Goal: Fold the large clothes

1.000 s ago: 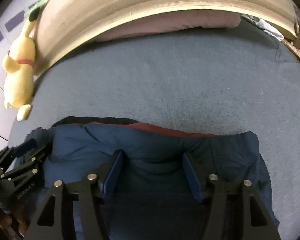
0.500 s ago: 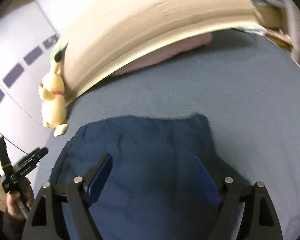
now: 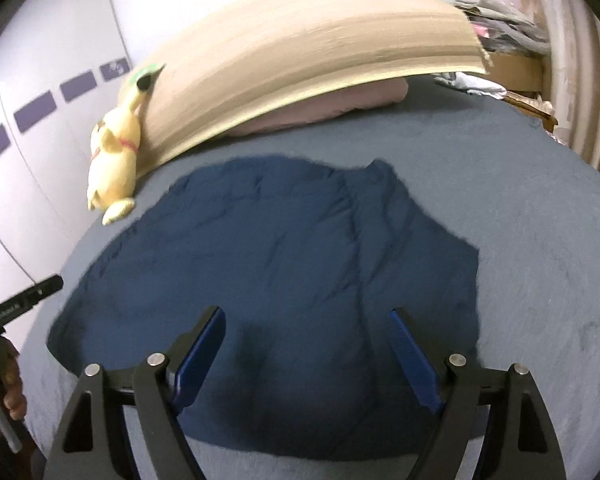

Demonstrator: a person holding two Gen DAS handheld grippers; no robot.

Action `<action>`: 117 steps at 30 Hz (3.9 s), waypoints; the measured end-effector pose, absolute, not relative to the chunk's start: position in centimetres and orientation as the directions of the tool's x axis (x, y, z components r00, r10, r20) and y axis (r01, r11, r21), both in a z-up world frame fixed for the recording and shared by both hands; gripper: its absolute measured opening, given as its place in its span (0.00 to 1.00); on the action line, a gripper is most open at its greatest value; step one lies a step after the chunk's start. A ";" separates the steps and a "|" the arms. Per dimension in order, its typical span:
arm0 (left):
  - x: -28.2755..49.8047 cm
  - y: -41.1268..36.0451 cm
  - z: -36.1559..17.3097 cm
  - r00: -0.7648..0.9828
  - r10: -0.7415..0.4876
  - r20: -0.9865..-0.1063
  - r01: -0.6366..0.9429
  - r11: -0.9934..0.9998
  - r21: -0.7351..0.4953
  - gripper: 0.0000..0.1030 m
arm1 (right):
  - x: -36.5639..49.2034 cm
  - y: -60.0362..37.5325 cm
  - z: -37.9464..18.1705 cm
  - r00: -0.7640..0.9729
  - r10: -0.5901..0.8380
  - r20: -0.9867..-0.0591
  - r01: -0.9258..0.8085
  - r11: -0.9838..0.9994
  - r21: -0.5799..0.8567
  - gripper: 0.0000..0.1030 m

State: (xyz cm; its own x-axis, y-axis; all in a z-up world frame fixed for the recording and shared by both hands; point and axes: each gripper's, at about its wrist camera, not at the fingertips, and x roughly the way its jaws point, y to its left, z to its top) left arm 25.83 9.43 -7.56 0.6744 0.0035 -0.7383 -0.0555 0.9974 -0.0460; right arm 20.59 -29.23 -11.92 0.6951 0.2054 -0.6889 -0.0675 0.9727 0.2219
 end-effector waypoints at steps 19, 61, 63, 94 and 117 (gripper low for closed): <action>25.4 10.3 -9.6 0.600 -0.075 -0.797 0.001 0.996 -0.093 0.69 | 20.6 -31.2 -12.5 0.633 0.273 -0.725 -0.080 0.954 0.290 0.86; 35.9 21.2 -17.1 0.362 -0.534 -0.764 -0.045 0.809 -0.587 0.67 | 30.7 -41.4 -20.1 0.346 0.628 -0.697 0.036 0.733 0.679 0.65; 36.0 20.9 -17.1 0.365 -0.540 -0.758 -0.044 0.804 -0.593 0.72 | 30.8 -41.5 -20.2 0.334 0.635 -0.697 0.048 0.727 0.685 0.65; 25.4 12.3 9.5 0.720 -0.260 -0.644 0.229 0.964 -0.134 0.15 | 20.4 -37.8 7.9 0.596 0.476 -0.647 -0.315 0.879 0.357 0.13; 19.8 12.5 -0.8 0.660 -0.245 -0.711 0.164 0.970 -0.182 0.15 | 18.3 -38.1 -1.4 0.529 0.462 -0.712 -0.237 0.886 0.399 0.13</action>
State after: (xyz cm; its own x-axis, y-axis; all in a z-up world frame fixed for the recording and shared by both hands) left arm 19.79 12.52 -0.77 0.6596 -0.2450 -0.7105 0.1640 0.9695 -0.1821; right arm 18.26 -38.06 -1.38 0.5291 0.4624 -0.7115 -0.2367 0.8856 0.3995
